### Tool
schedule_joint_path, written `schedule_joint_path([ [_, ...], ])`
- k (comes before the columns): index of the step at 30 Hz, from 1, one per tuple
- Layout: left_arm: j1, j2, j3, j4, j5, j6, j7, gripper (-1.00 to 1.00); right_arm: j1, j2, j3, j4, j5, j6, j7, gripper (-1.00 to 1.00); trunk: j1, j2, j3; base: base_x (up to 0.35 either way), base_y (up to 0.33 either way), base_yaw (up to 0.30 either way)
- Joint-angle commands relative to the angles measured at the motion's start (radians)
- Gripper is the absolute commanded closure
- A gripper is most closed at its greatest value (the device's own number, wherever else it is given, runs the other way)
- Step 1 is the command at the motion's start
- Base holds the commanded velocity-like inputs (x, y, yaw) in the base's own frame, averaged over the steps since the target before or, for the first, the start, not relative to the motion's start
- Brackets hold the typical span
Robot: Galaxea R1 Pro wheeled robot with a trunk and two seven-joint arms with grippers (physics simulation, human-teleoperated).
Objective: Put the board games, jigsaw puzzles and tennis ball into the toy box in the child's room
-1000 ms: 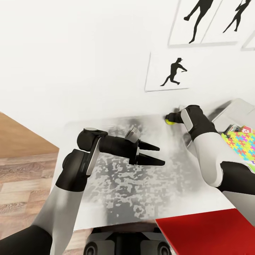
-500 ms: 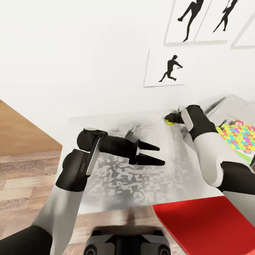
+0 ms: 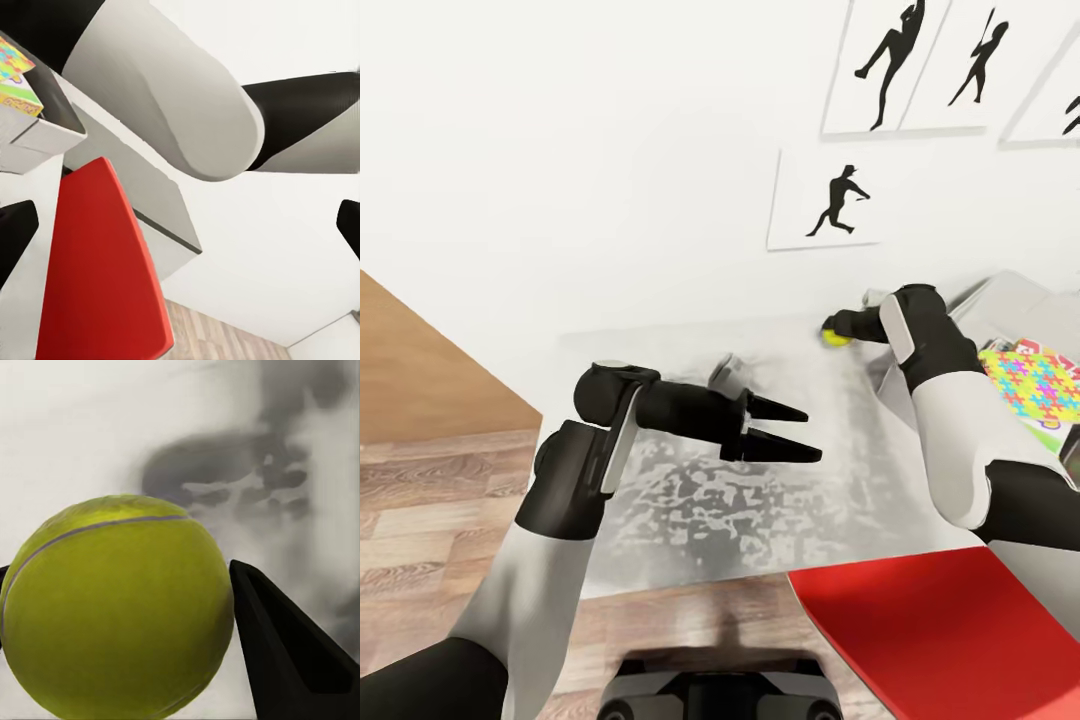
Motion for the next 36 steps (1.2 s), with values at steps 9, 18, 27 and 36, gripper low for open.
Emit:
schedule_joint_path([
  [9,0.002,0.098,0.093,0.000,0.006,0.010,-0.055,-1.00,0.004,0.000,-0.003,-0.033,-0.020,0.130,0.033,1.00,0.001,-0.001,0.013,0.000,0.000,0.000],
  [18,0.007,0.287,0.224,0.002,0.007,0.010,-0.125,-1.00,0.032,0.000,-0.002,-0.034,-0.030,0.158,0.289,1.00,0.001,-0.001,0.028,0.000,0.000,0.000],
  [27,0.061,0.469,0.349,0.004,0.108,0.010,-0.125,-1.00,0.195,-0.053,-0.018,-0.143,-0.220,0.158,0.508,1.00,0.001,-0.001,0.043,-0.071,0.000,0.000],
  [36,0.171,0.608,0.389,0.011,0.293,0.010,-0.125,-1.00,0.411,-0.131,-0.026,-0.370,-0.611,0.158,0.521,1.00,0.001,-0.001,0.058,-0.104,0.000,-0.008],
])
